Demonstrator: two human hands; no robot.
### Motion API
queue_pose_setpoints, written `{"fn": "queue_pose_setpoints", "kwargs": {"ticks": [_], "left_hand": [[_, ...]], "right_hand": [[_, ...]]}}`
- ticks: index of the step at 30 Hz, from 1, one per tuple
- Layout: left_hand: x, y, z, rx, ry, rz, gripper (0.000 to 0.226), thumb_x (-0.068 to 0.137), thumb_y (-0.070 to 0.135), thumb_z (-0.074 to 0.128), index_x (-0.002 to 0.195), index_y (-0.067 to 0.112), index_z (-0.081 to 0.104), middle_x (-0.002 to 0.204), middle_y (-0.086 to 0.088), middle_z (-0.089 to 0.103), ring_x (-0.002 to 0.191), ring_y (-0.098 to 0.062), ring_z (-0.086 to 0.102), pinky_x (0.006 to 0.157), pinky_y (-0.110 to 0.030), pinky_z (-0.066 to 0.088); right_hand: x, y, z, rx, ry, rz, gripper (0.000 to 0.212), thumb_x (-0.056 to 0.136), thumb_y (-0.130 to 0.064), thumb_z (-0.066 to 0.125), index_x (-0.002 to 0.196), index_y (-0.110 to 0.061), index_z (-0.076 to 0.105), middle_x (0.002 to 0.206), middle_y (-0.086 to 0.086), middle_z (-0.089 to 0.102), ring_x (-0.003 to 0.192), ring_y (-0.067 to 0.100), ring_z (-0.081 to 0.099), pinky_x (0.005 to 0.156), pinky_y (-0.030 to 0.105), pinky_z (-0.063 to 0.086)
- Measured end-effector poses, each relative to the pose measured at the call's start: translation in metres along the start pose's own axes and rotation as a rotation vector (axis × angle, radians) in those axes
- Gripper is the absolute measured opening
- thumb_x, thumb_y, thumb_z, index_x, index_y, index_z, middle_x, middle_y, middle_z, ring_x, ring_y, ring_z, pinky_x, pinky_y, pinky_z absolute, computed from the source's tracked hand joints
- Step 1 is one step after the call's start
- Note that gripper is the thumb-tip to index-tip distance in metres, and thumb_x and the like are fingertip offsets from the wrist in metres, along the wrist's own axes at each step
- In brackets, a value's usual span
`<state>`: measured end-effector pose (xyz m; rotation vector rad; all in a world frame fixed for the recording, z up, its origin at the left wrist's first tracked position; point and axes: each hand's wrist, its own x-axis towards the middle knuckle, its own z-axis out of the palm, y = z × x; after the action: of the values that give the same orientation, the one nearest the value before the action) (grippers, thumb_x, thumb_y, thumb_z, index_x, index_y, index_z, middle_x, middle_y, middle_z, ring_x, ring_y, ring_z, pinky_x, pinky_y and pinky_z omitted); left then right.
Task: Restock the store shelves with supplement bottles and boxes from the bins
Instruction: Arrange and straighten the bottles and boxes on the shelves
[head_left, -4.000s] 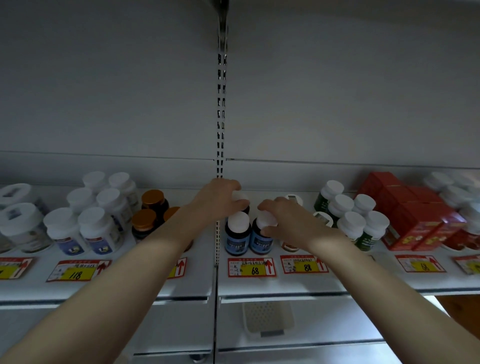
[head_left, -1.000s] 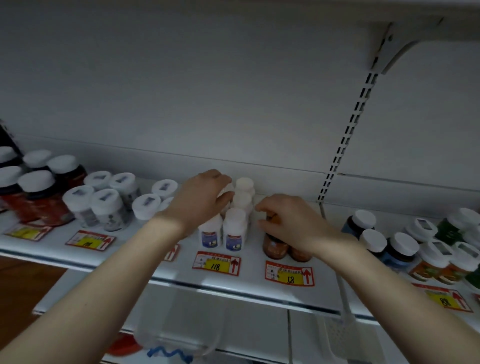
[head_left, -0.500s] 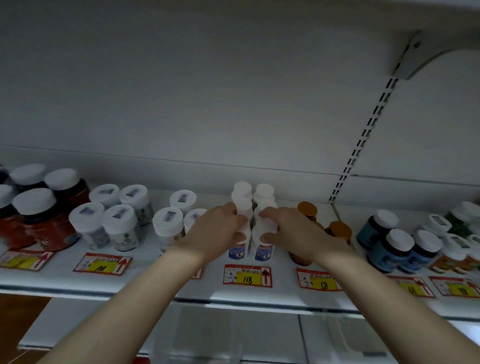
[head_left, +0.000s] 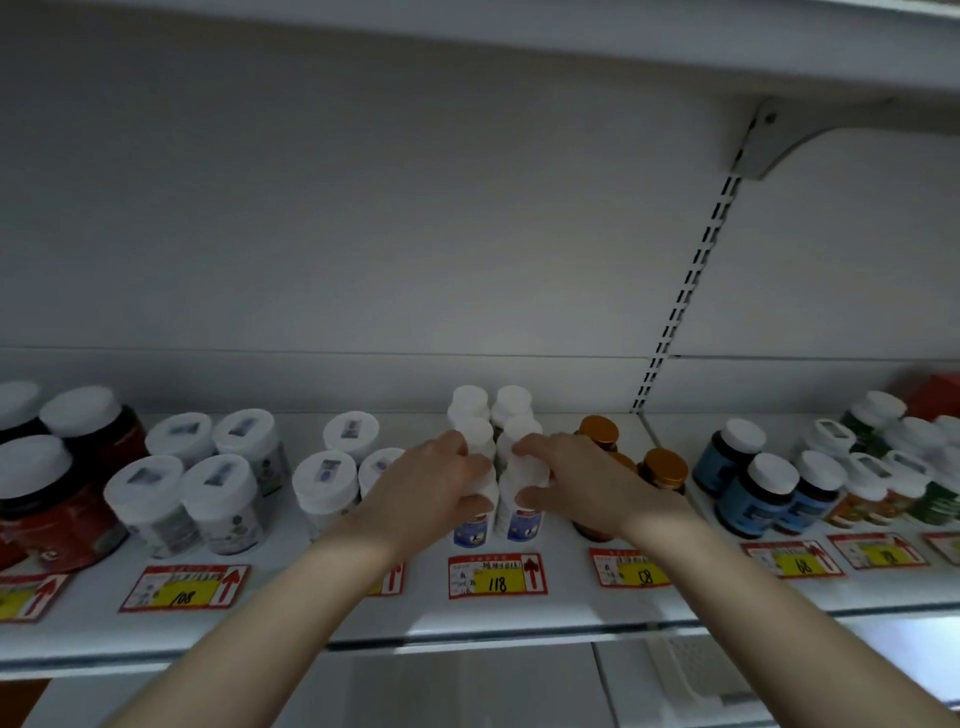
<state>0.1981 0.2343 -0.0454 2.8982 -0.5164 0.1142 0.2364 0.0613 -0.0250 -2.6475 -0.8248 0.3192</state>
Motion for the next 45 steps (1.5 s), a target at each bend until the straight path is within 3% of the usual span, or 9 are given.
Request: {"fn": "queue_pose_setpoints", "kwargs": {"ticks": [2, 6, 11, 15, 23, 34, 38, 45], "left_hand": [[0.002, -0.002, -0.007, -0.029, 0.052, -0.019, 0.038, 0.093, 0.039, 0.047, 0.122, 0.016, 0.054, 0.119, -0.005, 0.049, 0.105, -0.021, 0.051, 0.083, -0.027, 0.039], [0.027, -0.011, -0.021, 0.005, 0.165, -0.114, 0.037, 0.094, 0.036, 0.046, 0.116, 0.008, 0.056, 0.111, -0.012, 0.053, 0.098, -0.026, 0.054, 0.081, -0.033, 0.042], [0.054, -0.012, -0.013, 0.021, 0.03, -0.152, 0.033, 0.09, 0.033, 0.053, 0.108, 0.006, 0.06, 0.107, -0.016, 0.061, 0.098, -0.028, 0.057, 0.073, -0.027, 0.039], [0.058, -0.018, -0.007, 0.001, -0.039, -0.18, 0.033, 0.089, 0.031, 0.054, 0.109, 0.006, 0.063, 0.107, -0.015, 0.063, 0.097, -0.028, 0.058, 0.079, -0.031, 0.045], [0.057, -0.023, -0.005, -0.063, -0.037, -0.18, 0.031, 0.088, 0.029, 0.057, 0.103, 0.003, 0.067, 0.103, -0.016, 0.066, 0.095, -0.027, 0.06, 0.082, -0.034, 0.046], [0.061, -0.028, -0.009, -0.081, 0.025, -0.172, 0.037, 0.089, 0.033, 0.056, 0.093, -0.001, 0.069, 0.091, -0.018, 0.068, 0.085, -0.027, 0.062, 0.075, -0.031, 0.044], [0.075, -0.037, -0.017, -0.075, 0.165, -0.229, 0.033, 0.091, 0.029, 0.054, 0.105, 0.0, 0.063, 0.102, -0.019, 0.064, 0.096, -0.031, 0.059, 0.081, -0.032, 0.043], [0.098, -0.042, -0.005, -0.142, 0.041, -0.275, 0.035, 0.085, 0.028, 0.062, 0.11, 0.004, 0.06, 0.111, -0.014, 0.063, 0.101, -0.029, 0.058, 0.082, -0.031, 0.045]], "right_hand": [[0.001, 0.002, -0.005, 0.021, 0.015, 0.0, 0.05, 0.088, -0.028, 0.059, 0.133, -0.017, 0.042, 0.126, 0.008, 0.054, 0.111, 0.019, 0.052, 0.09, 0.03, 0.043], [0.017, 0.003, -0.019, 0.005, 0.121, 0.038, 0.043, 0.091, -0.03, 0.056, 0.13, -0.013, 0.047, 0.124, 0.009, 0.056, 0.107, 0.021, 0.054, 0.082, 0.025, 0.04], [0.044, 0.006, -0.016, 0.011, 0.08, 0.102, 0.045, 0.089, -0.03, 0.059, 0.127, -0.009, 0.05, 0.129, 0.012, 0.052, 0.114, 0.025, 0.051, 0.081, 0.024, 0.037], [0.053, 0.011, -0.012, -0.009, 0.067, 0.134, 0.043, 0.088, -0.03, 0.059, 0.124, -0.008, 0.051, 0.129, 0.012, 0.052, 0.113, 0.025, 0.051, 0.082, 0.023, 0.037], [0.054, 0.01, -0.012, -0.025, 0.055, 0.11, 0.041, 0.088, -0.027, 0.059, 0.123, -0.008, 0.052, 0.127, 0.013, 0.052, 0.111, 0.026, 0.052, 0.082, 0.025, 0.039], [0.058, 0.016, -0.015, 0.008, 0.068, 0.1, 0.042, 0.088, -0.03, 0.059, 0.124, -0.008, 0.052, 0.127, 0.012, 0.052, 0.111, 0.026, 0.052, 0.08, 0.023, 0.036], [0.067, 0.02, -0.024, -0.01, 0.161, 0.133, 0.038, 0.092, -0.031, 0.053, 0.12, -0.006, 0.052, 0.123, 0.013, 0.054, 0.11, 0.025, 0.052, 0.084, 0.026, 0.038], [0.089, 0.021, -0.021, 0.031, 0.101, 0.207, 0.044, 0.088, -0.035, 0.058, 0.121, -0.008, 0.051, 0.127, 0.011, 0.051, 0.113, 0.026, 0.05, 0.087, 0.03, 0.041]]}}
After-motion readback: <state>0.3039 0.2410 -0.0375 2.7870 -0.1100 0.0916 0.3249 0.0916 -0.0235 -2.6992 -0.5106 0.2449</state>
